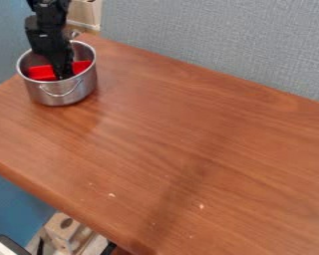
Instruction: Put the red object in the metal pot
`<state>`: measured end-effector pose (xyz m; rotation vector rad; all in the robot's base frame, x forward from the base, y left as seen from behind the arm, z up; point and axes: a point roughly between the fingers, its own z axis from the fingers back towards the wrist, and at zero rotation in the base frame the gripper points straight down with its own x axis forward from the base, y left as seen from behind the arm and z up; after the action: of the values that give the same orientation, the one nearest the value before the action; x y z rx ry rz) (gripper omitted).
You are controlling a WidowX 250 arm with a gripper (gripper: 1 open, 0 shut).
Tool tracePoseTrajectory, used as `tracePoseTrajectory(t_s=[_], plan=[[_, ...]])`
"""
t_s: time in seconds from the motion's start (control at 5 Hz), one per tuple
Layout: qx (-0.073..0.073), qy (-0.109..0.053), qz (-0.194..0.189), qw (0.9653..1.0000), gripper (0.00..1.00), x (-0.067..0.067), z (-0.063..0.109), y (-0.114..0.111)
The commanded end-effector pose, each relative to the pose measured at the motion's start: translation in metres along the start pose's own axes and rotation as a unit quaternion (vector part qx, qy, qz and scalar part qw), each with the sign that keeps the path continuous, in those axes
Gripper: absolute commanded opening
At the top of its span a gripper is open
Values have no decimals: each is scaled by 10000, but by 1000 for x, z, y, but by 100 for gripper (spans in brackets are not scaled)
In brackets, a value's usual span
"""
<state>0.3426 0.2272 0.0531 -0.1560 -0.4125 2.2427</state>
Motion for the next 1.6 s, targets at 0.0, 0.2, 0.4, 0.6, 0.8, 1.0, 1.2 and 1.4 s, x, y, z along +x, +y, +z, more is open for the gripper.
tracePoseTrajectory(t_s=[0.0, 0.2, 0.4, 0.6, 0.8, 1.0, 1.2, 1.4], plan=[[-337, 33, -45, 9994, 0, -5, 12, -15], [-354, 20, -50, 9994, 0, -6, 10, -15], [-370, 11, -59, 9993, 0, -7, 9, -14], [-386, 1, -69, 9992, 0, -8, 8, -13], [-403, -11, -82, 9992, 0, -9, 6, -12], [-423, -24, -97, 9991, 0, -9, 4, -10], [-445, -35, -118, 9989, 0, -10, 2, -8], [-463, -49, -138, 9988, 0, -11, 1, -6]])
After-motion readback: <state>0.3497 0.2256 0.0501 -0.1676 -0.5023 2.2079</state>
